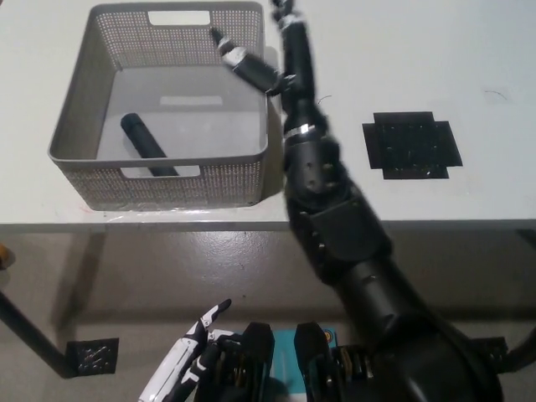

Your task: Use the right hand to pick up a electric screw driver and put it into a container on the left side

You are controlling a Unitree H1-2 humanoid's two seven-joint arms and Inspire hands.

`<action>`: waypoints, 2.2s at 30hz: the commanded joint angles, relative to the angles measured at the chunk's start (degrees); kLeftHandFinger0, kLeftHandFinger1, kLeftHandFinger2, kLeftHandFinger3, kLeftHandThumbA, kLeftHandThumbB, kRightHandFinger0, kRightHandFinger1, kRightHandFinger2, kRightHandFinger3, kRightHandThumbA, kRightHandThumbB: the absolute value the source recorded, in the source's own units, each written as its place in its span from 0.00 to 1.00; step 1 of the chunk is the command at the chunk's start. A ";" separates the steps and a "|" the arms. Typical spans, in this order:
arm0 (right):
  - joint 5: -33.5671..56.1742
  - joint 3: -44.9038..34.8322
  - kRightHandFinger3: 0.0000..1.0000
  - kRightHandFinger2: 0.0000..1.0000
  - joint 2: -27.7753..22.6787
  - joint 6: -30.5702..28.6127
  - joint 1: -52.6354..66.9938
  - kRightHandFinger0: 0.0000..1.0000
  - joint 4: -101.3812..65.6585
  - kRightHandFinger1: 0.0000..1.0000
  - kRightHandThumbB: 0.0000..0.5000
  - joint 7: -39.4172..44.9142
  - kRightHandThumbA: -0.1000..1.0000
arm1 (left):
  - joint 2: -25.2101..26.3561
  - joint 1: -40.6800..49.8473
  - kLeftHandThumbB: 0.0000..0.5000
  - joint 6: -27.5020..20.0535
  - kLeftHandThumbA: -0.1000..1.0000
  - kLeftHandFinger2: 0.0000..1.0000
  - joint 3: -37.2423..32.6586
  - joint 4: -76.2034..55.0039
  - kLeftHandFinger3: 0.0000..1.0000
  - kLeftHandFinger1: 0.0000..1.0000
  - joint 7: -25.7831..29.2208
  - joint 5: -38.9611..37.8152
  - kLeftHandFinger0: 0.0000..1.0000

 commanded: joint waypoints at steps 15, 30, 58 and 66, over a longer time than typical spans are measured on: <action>-4.16 1.65 1.00 1.00 -11.08 6.29 27.23 1.00 -54.86 1.00 0.41 7.52 0.79 | 1.17 -1.74 0.54 -2.04 0.99 0.73 1.52 1.03 1.00 0.70 0.84 0.51 0.72; -3.95 3.49 1.00 1.00 -12.80 -3.23 49.31 1.00 -40.34 1.00 0.35 7.72 0.76 | 0.74 -2.40 0.54 -2.10 1.00 0.72 2.92 2.03 1.00 0.69 1.86 -0.23 0.68; 3.23 1.36 1.00 1.00 -13.87 -5.37 53.28 1.00 -20.61 1.00 0.36 14.38 0.85 | 0.81 -3.61 0.64 4.35 1.00 1.00 3.73 1.93 1.00 1.00 0.90 -0.45 1.00; 3.27 0.72 1.00 1.00 -13.94 -4.46 52.38 1.00 -21.06 1.00 0.37 15.26 0.87 | 0.95 -4.47 0.67 5.85 1.00 1.00 3.97 1.13 1.00 1.00 1.29 0.23 1.00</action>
